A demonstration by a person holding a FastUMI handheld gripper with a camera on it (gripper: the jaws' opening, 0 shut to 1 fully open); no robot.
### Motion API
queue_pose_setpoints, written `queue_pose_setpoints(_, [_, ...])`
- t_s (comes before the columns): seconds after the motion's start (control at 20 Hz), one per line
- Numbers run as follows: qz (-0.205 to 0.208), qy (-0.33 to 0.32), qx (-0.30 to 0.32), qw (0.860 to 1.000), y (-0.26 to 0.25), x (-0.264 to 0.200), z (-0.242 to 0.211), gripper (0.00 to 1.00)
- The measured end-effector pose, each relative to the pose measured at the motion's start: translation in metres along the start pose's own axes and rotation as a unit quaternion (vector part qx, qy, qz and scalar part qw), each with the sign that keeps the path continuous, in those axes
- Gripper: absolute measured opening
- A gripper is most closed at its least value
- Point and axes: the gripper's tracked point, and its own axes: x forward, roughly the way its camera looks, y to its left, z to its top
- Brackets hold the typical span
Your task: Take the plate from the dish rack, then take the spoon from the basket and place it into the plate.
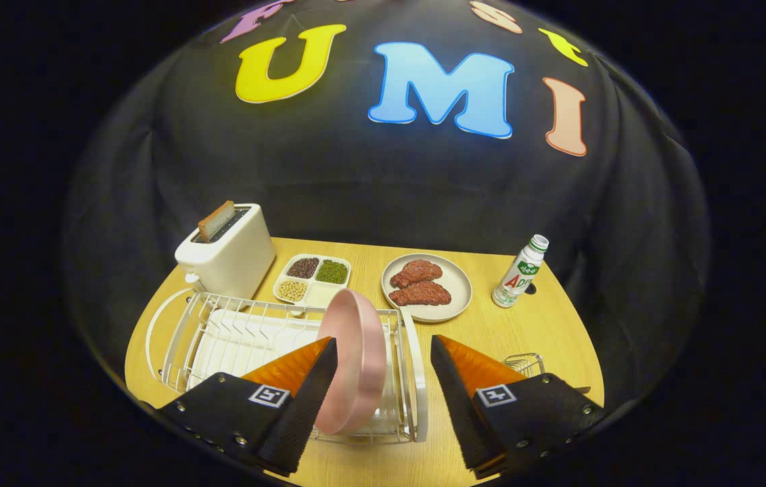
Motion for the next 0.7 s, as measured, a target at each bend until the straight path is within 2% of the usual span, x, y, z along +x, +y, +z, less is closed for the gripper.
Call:
queue_pose_setpoints(0.15, [-0.046,0.018,-0.012,0.999,-0.004,0.014,-0.004,0.73])
queue_pose_setpoints(0.2, [-0.066,0.028,-0.016,0.997,-0.008,0.019,-0.008,0.62])
queue_pose_setpoints(0.25, [-0.080,0.039,-0.017,0.996,-0.010,0.024,-0.014,0.44])
queue_pose_setpoints(0.3, [-0.095,0.056,-0.021,0.994,-0.011,0.026,-0.019,0.35])
queue_pose_setpoints(0.4, [-0.101,0.047,-0.013,0.994,-0.004,0.023,-0.012,0.17])
queue_pose_setpoints(0.55, [-0.113,0.051,-0.042,0.991,0.001,0.022,-0.011,0.06])
queue_pose_setpoints(0.7, [-0.122,0.049,-0.056,0.990,0.006,0.015,-0.007,0.06])
